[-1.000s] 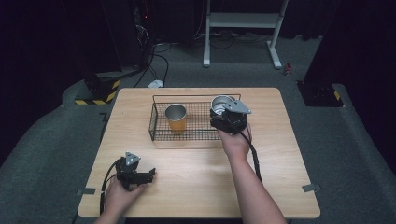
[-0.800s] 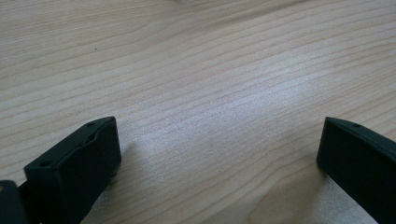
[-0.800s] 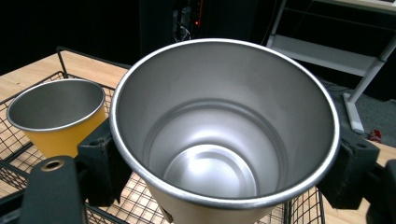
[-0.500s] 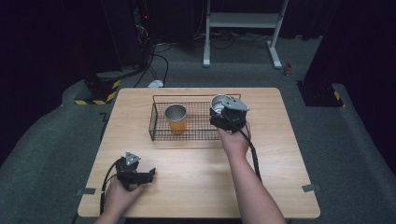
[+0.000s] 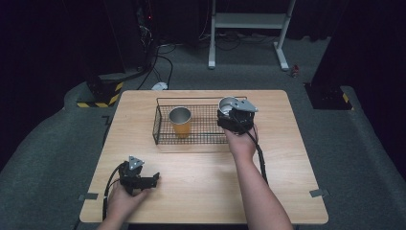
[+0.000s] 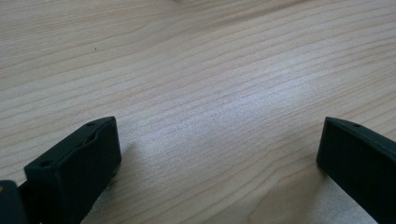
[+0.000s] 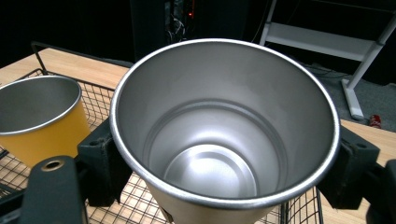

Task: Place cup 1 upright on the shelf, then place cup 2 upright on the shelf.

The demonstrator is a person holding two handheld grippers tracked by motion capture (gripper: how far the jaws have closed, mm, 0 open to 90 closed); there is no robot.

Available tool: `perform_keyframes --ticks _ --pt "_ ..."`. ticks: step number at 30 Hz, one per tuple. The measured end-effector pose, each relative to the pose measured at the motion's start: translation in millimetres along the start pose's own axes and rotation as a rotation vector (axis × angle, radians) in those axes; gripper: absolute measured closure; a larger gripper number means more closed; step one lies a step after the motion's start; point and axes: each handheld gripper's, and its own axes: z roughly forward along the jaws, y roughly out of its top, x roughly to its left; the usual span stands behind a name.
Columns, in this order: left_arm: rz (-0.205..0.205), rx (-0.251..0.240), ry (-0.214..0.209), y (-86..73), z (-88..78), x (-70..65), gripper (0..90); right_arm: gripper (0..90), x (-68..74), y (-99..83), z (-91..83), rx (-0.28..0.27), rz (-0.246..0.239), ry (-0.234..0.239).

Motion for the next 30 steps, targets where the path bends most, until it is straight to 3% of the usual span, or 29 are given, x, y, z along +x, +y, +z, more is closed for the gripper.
perform_keyframes --ticks 15,30 --pt "0.0 0.0 0.0 0.0 -0.1 0.0 0.1 18.1 -3.2 -1.3 13.5 0.032 0.009 -0.01" --pt "0.0 0.0 0.0 0.0 0.0 0.0 0.1 18.1 -5.6 -20.8 44.5 0.154 0.029 -0.016"
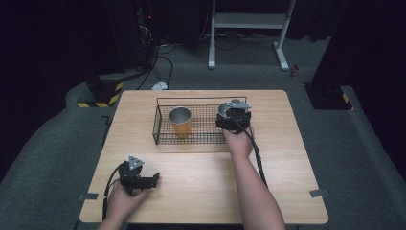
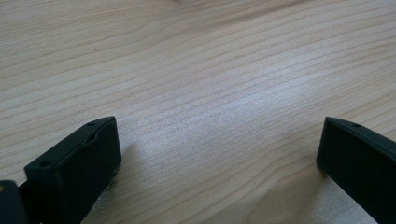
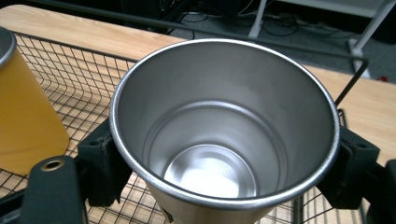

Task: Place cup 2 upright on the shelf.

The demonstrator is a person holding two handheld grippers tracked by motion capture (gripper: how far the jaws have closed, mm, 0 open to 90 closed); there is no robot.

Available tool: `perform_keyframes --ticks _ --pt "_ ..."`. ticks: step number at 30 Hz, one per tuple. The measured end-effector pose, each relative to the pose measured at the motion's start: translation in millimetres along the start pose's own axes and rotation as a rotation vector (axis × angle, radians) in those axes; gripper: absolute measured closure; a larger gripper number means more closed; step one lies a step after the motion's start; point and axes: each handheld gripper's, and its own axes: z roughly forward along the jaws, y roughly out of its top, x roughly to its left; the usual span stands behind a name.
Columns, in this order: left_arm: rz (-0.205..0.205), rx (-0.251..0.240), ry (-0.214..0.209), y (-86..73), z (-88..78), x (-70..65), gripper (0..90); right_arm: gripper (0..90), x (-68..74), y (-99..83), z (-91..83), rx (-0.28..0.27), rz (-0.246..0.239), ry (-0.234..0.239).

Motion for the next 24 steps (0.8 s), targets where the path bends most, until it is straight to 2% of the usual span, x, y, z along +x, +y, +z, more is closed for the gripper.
perform_keyframes --ticks 3,5,8,15,19,21,24 --pt "0.0 0.0 0.0 0.0 0.0 0.0 0.1 18.1 -0.7 -3.0 4.9 0.023 0.017 0.017" --pt "0.0 0.0 0.0 0.0 0.0 0.0 0.1 18.1 -0.9 -4.3 8.3 0.04 0.008 0.016" --pt "0.0 0.0 0.0 0.0 0.0 0.0 0.1 18.1 -1.2 -6.7 12.7 0.065 0.022 0.016" --pt "0.0 0.0 0.0 0.0 0.0 0.0 0.1 18.1 0.8 -11.8 24.0 0.121 0.004 0.018" --pt "0.0 0.0 0.0 0.0 0.0 0.1 0.1 18.1 1.7 -12.9 31.1 0.166 0.009 0.035" --pt "0.0 0.0 -0.001 0.0 0.0 0.0 0.1 18.0 2.6 -13.3 34.4 0.188 -0.006 0.041" --pt "0.0 0.0 0.0 0.0 0.0 0.0 0.1 17.9 3.4 -11.6 35.7 0.194 -0.004 0.05"
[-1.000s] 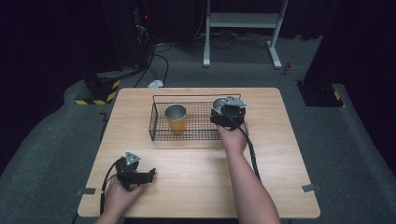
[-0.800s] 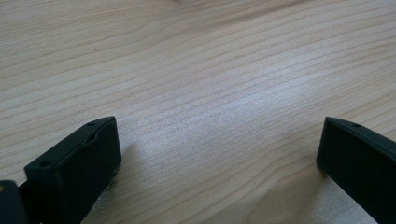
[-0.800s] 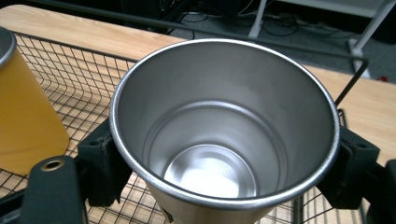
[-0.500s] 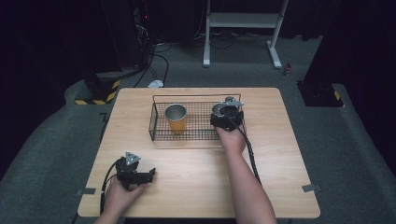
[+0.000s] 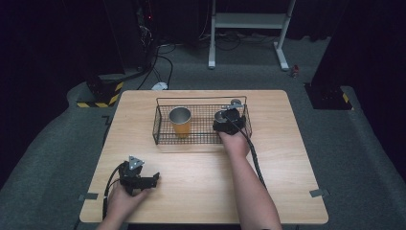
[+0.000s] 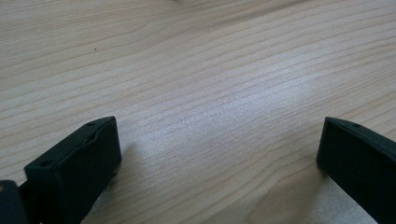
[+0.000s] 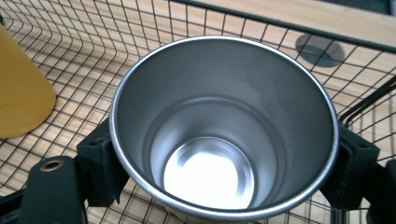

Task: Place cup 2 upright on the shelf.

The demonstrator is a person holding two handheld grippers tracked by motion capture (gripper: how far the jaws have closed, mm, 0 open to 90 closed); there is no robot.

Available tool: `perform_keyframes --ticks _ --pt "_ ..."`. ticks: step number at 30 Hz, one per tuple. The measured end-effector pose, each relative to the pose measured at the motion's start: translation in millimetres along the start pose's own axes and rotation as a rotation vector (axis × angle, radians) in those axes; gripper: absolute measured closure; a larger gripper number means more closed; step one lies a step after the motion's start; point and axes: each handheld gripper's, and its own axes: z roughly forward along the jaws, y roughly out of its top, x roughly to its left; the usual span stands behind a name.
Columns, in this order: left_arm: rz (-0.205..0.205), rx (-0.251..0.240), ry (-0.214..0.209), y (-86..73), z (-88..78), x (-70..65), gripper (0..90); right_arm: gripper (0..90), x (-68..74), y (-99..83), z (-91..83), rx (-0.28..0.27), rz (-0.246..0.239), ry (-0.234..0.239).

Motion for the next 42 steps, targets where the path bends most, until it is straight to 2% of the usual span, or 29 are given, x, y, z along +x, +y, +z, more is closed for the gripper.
perform_keyframes --ticks 3,7,13,17,20,22,27,32,35,42 --pt "0.0 0.0 0.0 0.0 0.0 0.0 0.1 17.5 1.4 1.4 1.4 0.03 -0.013 0.007" --pt "0.0 0.0 0.0 0.0 0.0 0.0 0.1 15.5 1.3 0.9 0.7 0.041 -0.015 0.003" --pt "0.0 -0.001 -0.001 0.1 0.1 -0.1 0.1 9.8 2.0 0.0 -3.5 0.027 -0.025 -0.014" --pt "0.0 0.0 -0.001 0.1 0.1 -0.1 0.1 9.7 1.7 -0.4 -15.0 -0.039 -0.038 -0.019" --pt "0.0 0.0 -0.001 0.1 0.1 -0.1 0.1 9.7 2.5 -0.8 -25.6 -0.064 -0.043 -0.023" --pt "0.0 0.0 -0.001 0.1 0.1 -0.1 0.1 9.7 3.4 -2.0 -36.6 -0.094 -0.028 -0.016" --pt "0.001 0.0 -0.001 0.1 0.1 0.0 0.1 9.8 3.0 -8.1 -59.6 -0.149 -0.037 0.008" --pt "0.0 -0.001 -0.001 0.1 0.1 -0.1 0.1 10.1 -1.2 -25.6 -77.8 -0.174 -0.036 0.028" --pt "0.0 0.0 -0.001 0.1 0.1 -0.1 0.1 11.0 -6.8 -44.8 -86.6 -0.19 -0.028 0.032" --pt "-0.001 0.0 0.001 0.4 0.4 0.0 0.0 11.0 -17.7 -88.7 -95.5 -0.151 -0.026 0.018"
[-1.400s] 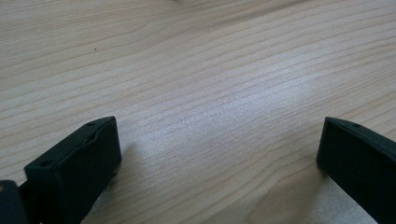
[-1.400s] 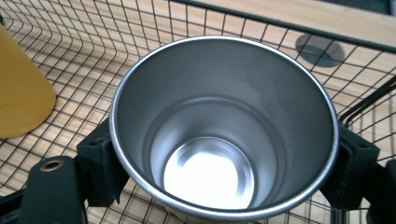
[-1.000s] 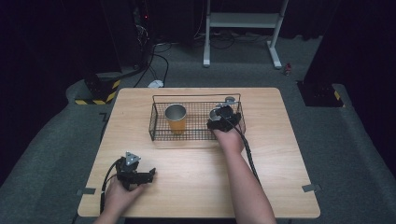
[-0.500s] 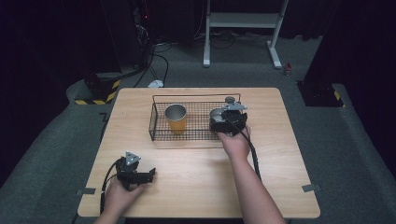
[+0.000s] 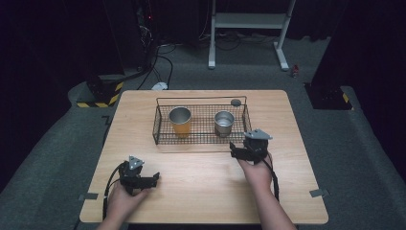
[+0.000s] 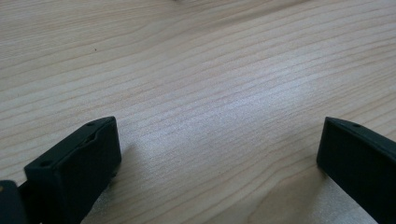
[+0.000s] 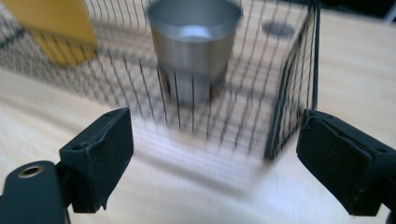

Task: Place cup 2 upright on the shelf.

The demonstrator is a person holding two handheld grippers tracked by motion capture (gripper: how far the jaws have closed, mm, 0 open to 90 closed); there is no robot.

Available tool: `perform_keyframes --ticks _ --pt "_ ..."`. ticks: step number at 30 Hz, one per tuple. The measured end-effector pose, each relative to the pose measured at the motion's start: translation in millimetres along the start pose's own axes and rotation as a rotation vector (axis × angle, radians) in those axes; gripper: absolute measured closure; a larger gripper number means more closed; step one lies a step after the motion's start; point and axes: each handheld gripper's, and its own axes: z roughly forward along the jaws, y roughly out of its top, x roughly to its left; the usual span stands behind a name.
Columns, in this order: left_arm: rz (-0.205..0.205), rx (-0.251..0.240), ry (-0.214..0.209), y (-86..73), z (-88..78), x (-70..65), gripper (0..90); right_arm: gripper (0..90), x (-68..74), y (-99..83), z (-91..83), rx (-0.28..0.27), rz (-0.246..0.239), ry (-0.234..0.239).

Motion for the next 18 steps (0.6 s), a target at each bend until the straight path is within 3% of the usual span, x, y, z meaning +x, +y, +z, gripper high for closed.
perform_keyframes --ticks 6,8,9,12,14,18 --pt "-0.002 -0.001 0.001 -0.1 0.1 -0.1 0.1 11.1 -8.0 -50.1 -16.5 0.08 0.029 -0.021" --pt "-0.001 0.0 0.0 -0.1 0.0 -0.1 0.1 10.7 -7.7 -62.3 -20.7 0.127 0.009 -0.049" --pt "-0.002 -0.001 0.001 -0.1 0.0 -0.1 0.1 10.7 -7.6 -67.5 -22.1 0.144 -0.025 -0.067" --pt "-0.001 0.0 0.0 -0.1 0.0 0.0 0.1 10.3 -6.3 -80.5 -24.1 0.198 -0.025 -0.062" --pt "-0.002 -0.001 0.001 -0.1 0.1 -0.1 0.1 10.7 -10.6 -87.9 -24.9 0.176 0.016 -0.024" --pt "0.002 0.0 0.001 0.0 -0.1 0.2 0.1 10.3 -11.8 -88.2 -25.3 0.179 0.031 -0.028"
